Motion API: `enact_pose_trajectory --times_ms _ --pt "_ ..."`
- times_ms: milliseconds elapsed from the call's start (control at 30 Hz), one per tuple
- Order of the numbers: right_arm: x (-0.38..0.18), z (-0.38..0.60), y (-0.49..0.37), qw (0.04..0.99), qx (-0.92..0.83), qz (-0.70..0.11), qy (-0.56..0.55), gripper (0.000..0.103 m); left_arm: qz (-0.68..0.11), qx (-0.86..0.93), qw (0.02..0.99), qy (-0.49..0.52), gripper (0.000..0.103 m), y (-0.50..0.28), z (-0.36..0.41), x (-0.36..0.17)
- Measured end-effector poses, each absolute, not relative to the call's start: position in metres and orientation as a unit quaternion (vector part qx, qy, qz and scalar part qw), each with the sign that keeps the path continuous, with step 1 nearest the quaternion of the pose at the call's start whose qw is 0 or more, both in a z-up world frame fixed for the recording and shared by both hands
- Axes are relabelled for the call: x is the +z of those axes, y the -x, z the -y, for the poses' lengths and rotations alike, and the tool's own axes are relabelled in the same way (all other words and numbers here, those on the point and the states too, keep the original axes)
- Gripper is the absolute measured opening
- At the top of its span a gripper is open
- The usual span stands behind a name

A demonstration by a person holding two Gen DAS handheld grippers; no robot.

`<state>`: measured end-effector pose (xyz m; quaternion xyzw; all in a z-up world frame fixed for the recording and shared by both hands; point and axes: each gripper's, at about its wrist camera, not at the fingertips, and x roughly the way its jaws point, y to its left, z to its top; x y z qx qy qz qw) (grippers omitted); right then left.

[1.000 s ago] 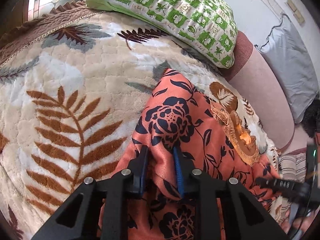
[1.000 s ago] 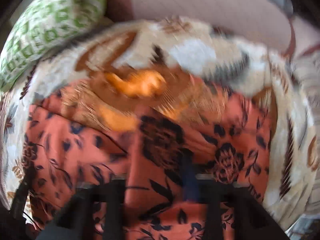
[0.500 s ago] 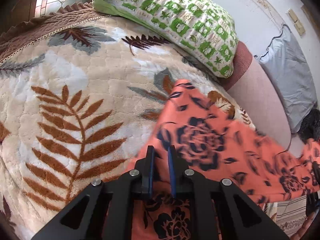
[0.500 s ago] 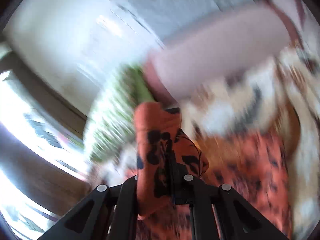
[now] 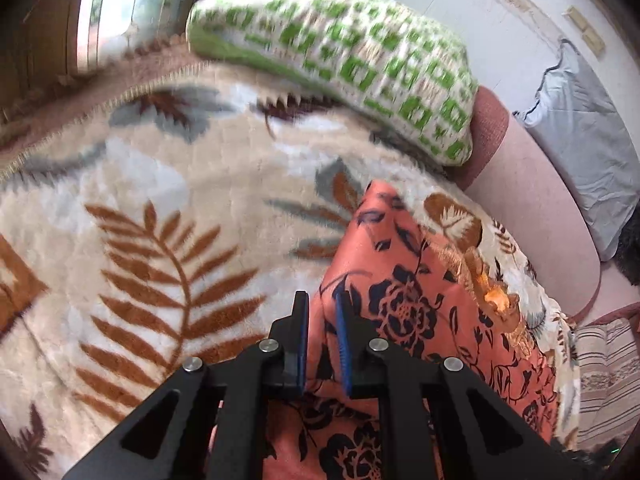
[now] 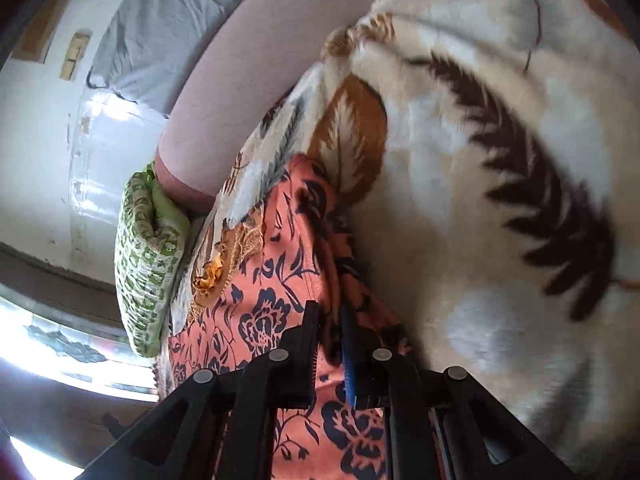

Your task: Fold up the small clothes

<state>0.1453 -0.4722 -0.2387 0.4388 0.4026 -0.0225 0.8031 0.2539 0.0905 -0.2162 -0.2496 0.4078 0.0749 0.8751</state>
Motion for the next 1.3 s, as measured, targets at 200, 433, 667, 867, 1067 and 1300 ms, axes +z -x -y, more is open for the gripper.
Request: enact_pose_trajectory --times_ms 200,433,667,867,1067,1300 --pt "-0.175 0.44 -0.157 0.869 -0.024 -0.378 -0.317 0.013 -0.359 0.06 0.907 0.213 0.013 -0.249 -0.079 -0.192" --pt "-0.205 0.4 -0.185 0.846 0.01 -0.445 -0.293 0.013 -0.406 0.002 0.903 0.141 0.043 -0.265 -0.039 -0.207" --pt "-0.245 0.409 -0.174 0.818 0.007 -0.483 -0.313 0.011 -0.486 0.067 0.864 0.112 0.058 -0.273 -0.049 -0.245" --pt "-0.22 0.413 -0.188 0.832 -0.001 -0.47 -0.296 0.012 -0.465 0.075 0.873 0.129 0.058 -0.271 -0.054 -0.237" --pt "-0.227 0.414 -0.227 0.835 -0.058 -0.484 -0.256 0.011 -0.447 0.067 0.883 0.127 0.065 -0.272 -0.052 -0.225" --pt "-0.212 0.384 -0.247 0.846 -0.017 -0.473 -0.244 0.014 -0.487 0.09 0.856 0.148 0.071 -0.277 -0.065 -0.244"
